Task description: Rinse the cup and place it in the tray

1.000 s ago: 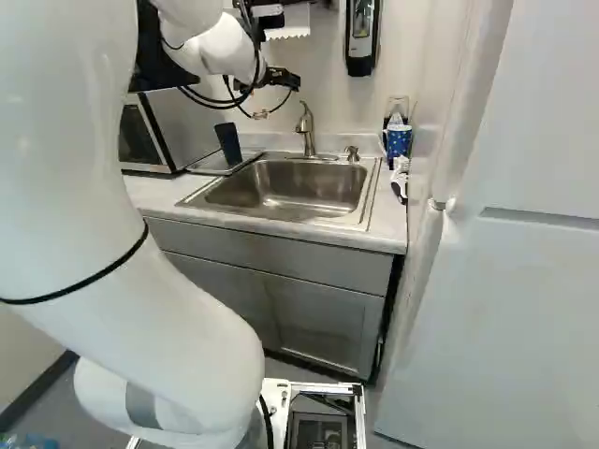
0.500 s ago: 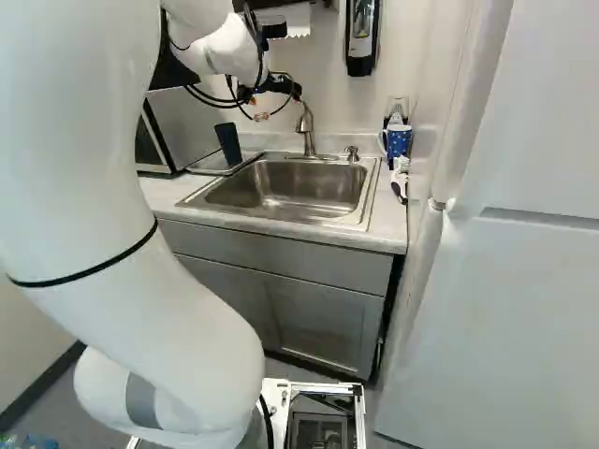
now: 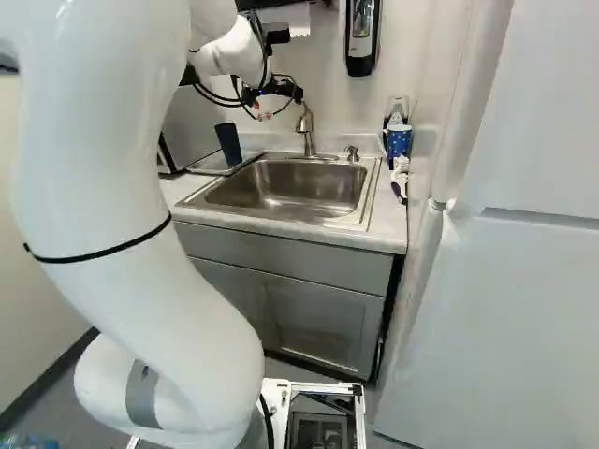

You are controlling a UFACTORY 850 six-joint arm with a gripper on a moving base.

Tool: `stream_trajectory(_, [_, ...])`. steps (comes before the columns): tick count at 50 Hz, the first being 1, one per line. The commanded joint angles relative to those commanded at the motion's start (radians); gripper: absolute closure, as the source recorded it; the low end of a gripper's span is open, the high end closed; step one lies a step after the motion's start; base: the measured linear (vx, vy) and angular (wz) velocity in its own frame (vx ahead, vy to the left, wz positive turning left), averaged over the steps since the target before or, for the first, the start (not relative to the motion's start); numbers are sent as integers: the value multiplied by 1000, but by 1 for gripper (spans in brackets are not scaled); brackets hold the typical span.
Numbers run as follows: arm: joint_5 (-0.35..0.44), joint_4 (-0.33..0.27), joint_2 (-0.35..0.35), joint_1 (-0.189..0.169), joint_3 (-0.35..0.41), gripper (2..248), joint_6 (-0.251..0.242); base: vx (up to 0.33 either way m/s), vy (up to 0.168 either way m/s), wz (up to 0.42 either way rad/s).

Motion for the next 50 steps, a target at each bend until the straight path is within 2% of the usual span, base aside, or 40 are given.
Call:
stream_trajectory(31, [-107,0,-114,-9,-127,3,0,0,0,0])
stream_trajectory(50, [-90,0,-158,-14,-178,3,0,0,0,0])
